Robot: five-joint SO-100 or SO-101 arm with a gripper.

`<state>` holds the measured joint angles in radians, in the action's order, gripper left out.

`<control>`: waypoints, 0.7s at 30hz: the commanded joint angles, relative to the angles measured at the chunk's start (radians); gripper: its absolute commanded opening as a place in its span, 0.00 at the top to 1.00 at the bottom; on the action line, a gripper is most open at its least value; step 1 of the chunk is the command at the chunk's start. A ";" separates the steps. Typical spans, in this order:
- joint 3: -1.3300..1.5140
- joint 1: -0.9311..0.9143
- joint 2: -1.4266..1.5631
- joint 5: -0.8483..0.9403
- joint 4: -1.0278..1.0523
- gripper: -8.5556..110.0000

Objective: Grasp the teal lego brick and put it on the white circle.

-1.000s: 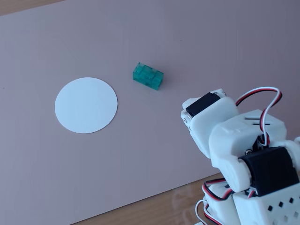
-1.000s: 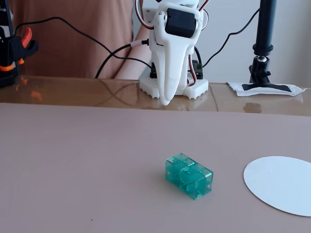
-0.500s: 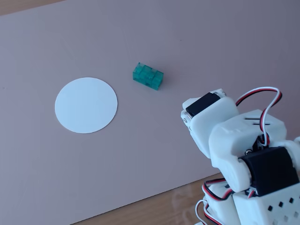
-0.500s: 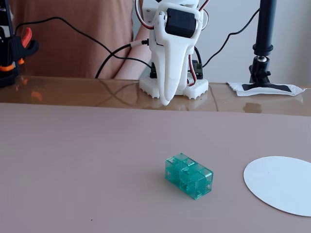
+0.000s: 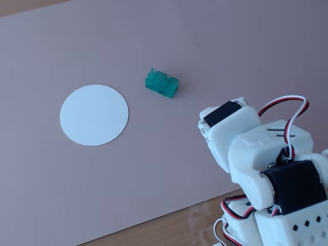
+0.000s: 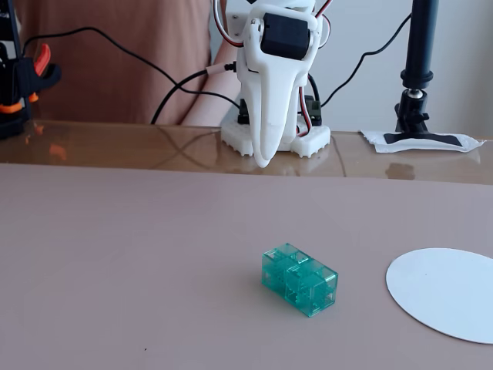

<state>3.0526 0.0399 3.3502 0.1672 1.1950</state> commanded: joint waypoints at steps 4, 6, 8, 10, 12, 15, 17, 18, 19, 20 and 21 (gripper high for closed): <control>-0.092 0.048 -0.020 -0.046 -0.044 0.93; -0.156 0.058 -0.121 -0.067 -0.089 0.93; -0.252 0.057 -0.293 -0.100 -0.140 0.93; -0.359 0.052 -0.460 -0.147 -0.175 0.93; -0.465 0.052 -0.606 -0.193 -0.189 0.93; -0.609 0.052 -0.805 -0.284 -0.193 0.93; -0.687 0.052 -0.928 -0.345 -0.192 0.93; -0.718 0.055 -0.983 -0.373 -0.190 0.93; -0.744 0.058 -1.039 -0.394 -0.190 0.93; -0.765 0.064 -1.086 -0.414 -0.190 0.93; -0.782 0.069 -1.134 -0.434 -0.190 0.93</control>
<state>2.3547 0.0982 2.3393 -0.2148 1.0170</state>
